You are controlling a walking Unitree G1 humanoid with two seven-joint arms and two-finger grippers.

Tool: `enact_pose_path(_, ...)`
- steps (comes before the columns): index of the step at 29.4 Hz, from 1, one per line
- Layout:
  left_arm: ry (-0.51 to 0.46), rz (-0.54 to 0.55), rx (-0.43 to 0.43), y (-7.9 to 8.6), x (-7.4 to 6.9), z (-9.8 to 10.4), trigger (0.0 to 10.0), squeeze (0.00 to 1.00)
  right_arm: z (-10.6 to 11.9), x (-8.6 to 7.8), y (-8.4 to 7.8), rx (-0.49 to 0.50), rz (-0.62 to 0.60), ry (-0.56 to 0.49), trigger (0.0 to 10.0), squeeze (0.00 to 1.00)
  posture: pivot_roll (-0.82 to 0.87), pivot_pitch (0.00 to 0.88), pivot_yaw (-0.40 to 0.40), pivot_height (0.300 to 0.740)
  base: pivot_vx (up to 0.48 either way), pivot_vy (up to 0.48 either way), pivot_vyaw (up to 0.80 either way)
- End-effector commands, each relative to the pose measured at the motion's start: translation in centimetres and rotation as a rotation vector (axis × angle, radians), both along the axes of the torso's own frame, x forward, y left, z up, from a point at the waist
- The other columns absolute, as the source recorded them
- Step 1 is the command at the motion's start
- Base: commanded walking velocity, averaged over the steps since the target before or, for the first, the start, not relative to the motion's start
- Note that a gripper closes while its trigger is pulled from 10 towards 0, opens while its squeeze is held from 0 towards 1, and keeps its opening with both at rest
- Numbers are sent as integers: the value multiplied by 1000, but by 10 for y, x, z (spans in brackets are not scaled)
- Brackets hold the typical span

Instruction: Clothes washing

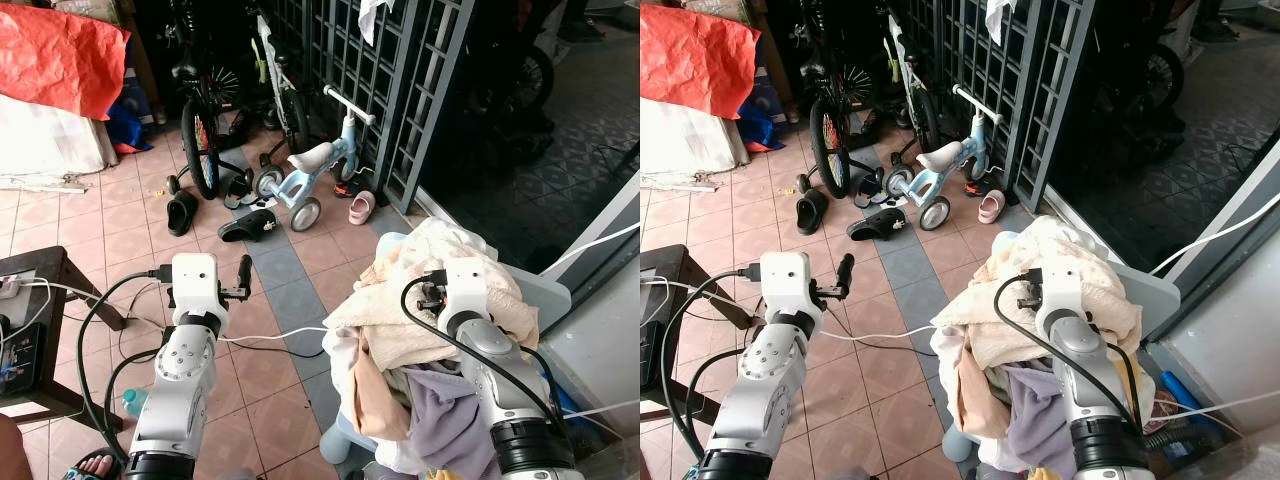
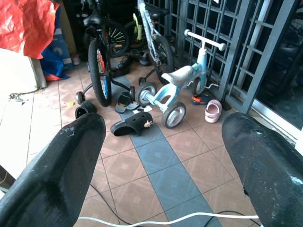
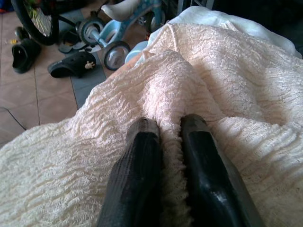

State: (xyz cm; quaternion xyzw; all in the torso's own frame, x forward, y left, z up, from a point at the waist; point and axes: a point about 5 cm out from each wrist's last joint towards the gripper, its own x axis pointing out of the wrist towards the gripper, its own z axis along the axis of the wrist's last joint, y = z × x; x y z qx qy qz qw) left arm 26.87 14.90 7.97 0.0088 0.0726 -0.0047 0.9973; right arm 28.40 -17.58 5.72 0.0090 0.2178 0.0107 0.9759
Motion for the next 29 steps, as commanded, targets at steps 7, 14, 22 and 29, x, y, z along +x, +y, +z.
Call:
enact_pose_path(7, 27, 3, -1, -2, 3, -3, 10000, 0, 32, 10, 28, 166, 17, -272, 0, 0, -2, 0, 7, 740, 0, 0, 0)
enact_pose_path(14, 38, 4, -2, -2, 3, -4, 10000, 0, 42, 6, 27, 91, 40, -349, 10000, 0, -14, 0, 8, 740, -74, 0, -110)
enact_pose_path(22, 41, -5, -3, -4, 5, -5, 10000, 0, 41, 4, 13, 62, 0, -360, 10000, 0, -23, 0, 13, 740, -285, 0, -538)
enact_pose_path(29, 39, 0, -3, -4, 6, -5, 10000, 0, 42, 6, 17, 59, 15, -366, 10000, 0, -16, 0, 4, 740, -285, 0, 0)
